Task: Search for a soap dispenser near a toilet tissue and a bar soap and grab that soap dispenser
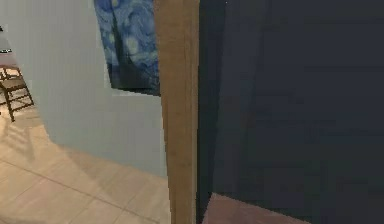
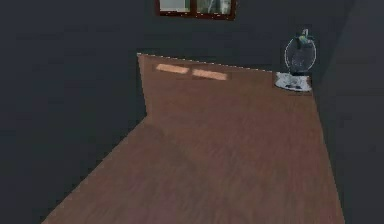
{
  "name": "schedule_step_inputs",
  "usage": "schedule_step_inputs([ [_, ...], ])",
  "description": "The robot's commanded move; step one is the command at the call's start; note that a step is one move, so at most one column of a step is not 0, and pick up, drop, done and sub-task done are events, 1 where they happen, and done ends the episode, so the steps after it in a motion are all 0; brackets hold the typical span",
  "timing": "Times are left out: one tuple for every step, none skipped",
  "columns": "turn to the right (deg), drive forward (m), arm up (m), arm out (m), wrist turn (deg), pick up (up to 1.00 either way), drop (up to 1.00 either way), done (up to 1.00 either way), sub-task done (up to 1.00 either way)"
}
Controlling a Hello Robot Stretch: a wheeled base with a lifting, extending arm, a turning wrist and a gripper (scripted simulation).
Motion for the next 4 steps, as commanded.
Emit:
schedule_step_inputs([
  [-45.0,0.00,0.00,0.00,0.0,0.00,0.00,0.00,0.00],
  [-12.0,0.00,0.00,0.00,0.0,0.00,0.00,0.00,0.00],
  [0.0,1.00,0.00,0.00,0.0,0.00,0.00,0.00,0.00],
  [0.0,1.00,0.00,0.00,0.0,0.00,0.00,0.00,0.00],
])
